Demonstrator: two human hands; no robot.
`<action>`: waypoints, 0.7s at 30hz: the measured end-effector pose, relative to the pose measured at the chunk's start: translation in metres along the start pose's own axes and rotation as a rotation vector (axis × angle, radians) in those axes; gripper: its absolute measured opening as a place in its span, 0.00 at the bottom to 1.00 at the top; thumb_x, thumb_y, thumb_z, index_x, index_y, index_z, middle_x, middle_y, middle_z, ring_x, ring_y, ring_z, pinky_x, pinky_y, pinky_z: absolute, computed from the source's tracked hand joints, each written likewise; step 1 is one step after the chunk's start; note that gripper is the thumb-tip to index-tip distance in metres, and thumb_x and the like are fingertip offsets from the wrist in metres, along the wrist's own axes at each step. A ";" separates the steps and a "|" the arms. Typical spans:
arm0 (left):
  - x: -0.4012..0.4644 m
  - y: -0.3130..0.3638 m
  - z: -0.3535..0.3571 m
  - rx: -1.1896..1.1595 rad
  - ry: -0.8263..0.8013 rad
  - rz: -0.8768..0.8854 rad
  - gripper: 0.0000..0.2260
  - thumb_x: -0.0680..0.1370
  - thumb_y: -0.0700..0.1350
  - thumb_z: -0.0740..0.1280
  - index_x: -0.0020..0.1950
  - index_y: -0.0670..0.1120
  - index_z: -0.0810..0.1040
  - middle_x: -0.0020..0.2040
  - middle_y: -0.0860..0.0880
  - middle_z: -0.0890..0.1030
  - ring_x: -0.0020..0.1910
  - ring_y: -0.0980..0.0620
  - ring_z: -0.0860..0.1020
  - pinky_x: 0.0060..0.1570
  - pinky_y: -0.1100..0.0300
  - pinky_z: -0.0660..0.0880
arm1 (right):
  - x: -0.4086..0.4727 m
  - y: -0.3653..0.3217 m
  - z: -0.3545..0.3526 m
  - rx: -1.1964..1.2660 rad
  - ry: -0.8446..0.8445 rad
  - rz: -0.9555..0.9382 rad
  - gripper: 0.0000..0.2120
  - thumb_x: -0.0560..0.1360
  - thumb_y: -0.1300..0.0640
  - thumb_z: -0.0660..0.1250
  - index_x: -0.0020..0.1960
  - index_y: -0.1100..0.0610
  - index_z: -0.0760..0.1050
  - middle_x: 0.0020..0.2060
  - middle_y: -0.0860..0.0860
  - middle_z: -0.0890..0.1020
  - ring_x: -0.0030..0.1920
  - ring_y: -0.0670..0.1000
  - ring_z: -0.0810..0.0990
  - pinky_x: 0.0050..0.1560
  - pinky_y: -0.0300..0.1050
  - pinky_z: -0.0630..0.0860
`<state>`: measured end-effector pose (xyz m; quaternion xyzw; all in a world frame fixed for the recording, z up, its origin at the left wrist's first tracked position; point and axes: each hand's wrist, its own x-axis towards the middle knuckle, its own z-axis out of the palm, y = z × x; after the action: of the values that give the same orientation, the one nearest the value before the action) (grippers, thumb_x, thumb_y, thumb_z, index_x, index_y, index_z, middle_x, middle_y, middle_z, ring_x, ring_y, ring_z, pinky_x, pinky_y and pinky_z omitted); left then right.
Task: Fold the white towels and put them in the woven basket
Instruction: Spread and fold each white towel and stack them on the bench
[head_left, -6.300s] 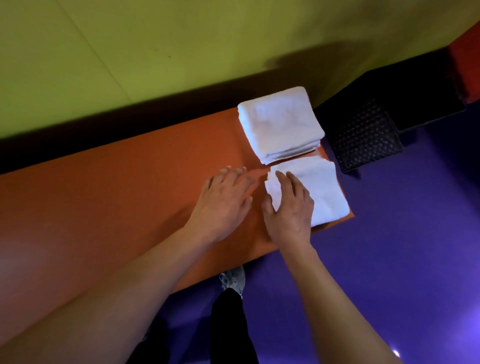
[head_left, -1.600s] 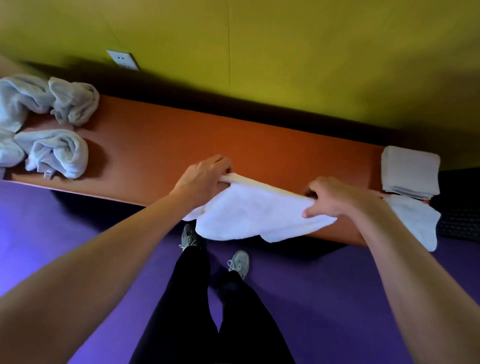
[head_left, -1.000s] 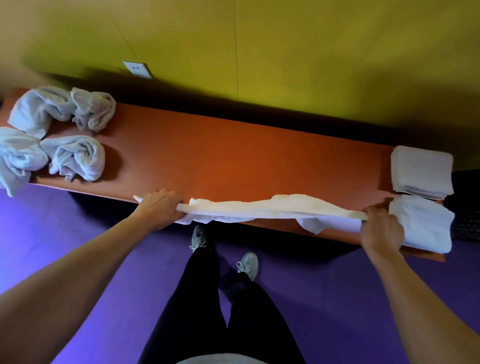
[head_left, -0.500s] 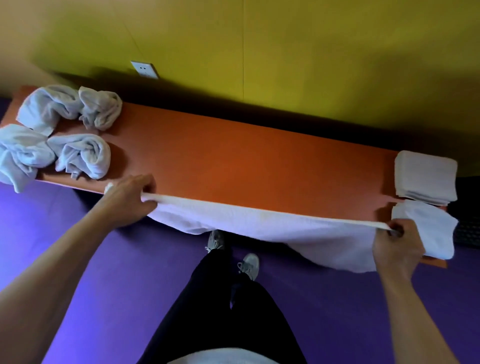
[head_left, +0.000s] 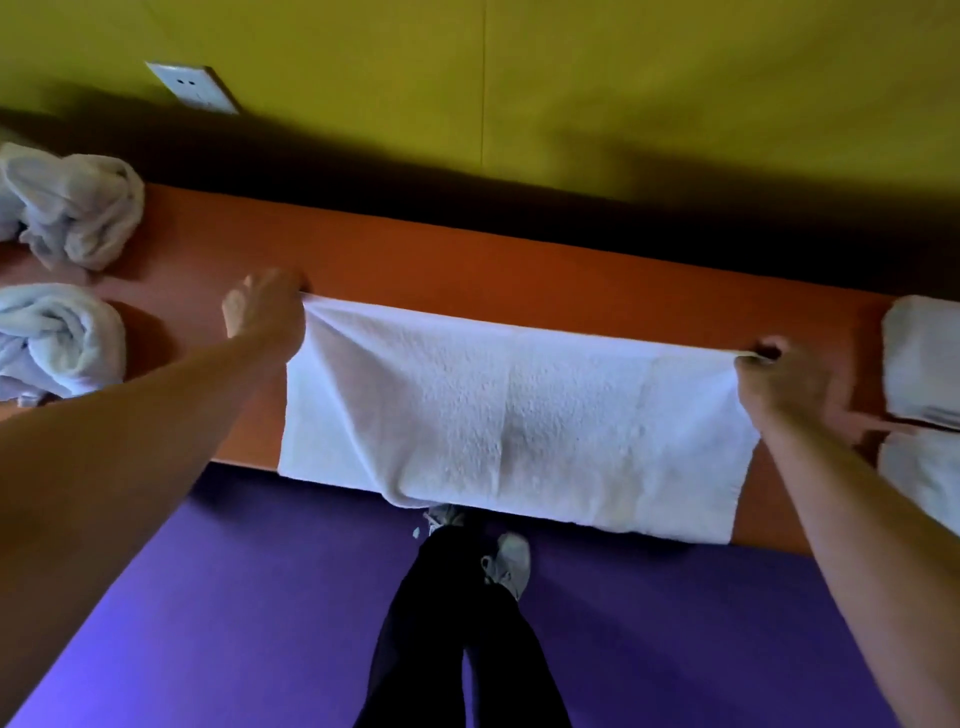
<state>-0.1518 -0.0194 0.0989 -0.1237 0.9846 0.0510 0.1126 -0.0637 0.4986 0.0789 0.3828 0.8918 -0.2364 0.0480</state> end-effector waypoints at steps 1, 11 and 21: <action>0.015 0.003 0.011 -0.019 -0.004 -0.010 0.16 0.76 0.31 0.59 0.54 0.45 0.83 0.54 0.36 0.81 0.52 0.34 0.79 0.43 0.50 0.70 | 0.010 -0.003 0.011 -0.006 0.021 0.011 0.16 0.76 0.59 0.65 0.62 0.58 0.80 0.55 0.62 0.84 0.57 0.63 0.82 0.57 0.55 0.80; 0.126 0.022 0.066 -0.097 0.069 0.112 0.17 0.77 0.32 0.59 0.56 0.43 0.84 0.54 0.34 0.81 0.56 0.30 0.77 0.52 0.40 0.78 | 0.088 -0.028 0.059 -0.010 0.062 0.004 0.13 0.76 0.62 0.63 0.57 0.56 0.82 0.54 0.58 0.83 0.58 0.59 0.81 0.61 0.52 0.77; 0.124 0.052 0.080 0.003 0.026 0.167 0.28 0.78 0.44 0.70 0.75 0.46 0.64 0.75 0.34 0.61 0.73 0.29 0.60 0.68 0.35 0.62 | 0.118 -0.054 0.072 -0.073 0.021 -0.273 0.20 0.77 0.60 0.68 0.69 0.58 0.72 0.71 0.59 0.69 0.68 0.59 0.73 0.67 0.50 0.70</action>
<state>-0.2655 0.0120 -0.0038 -0.0417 0.9929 0.0569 0.0956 -0.1914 0.5114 0.0047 0.2586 0.9439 -0.2043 0.0200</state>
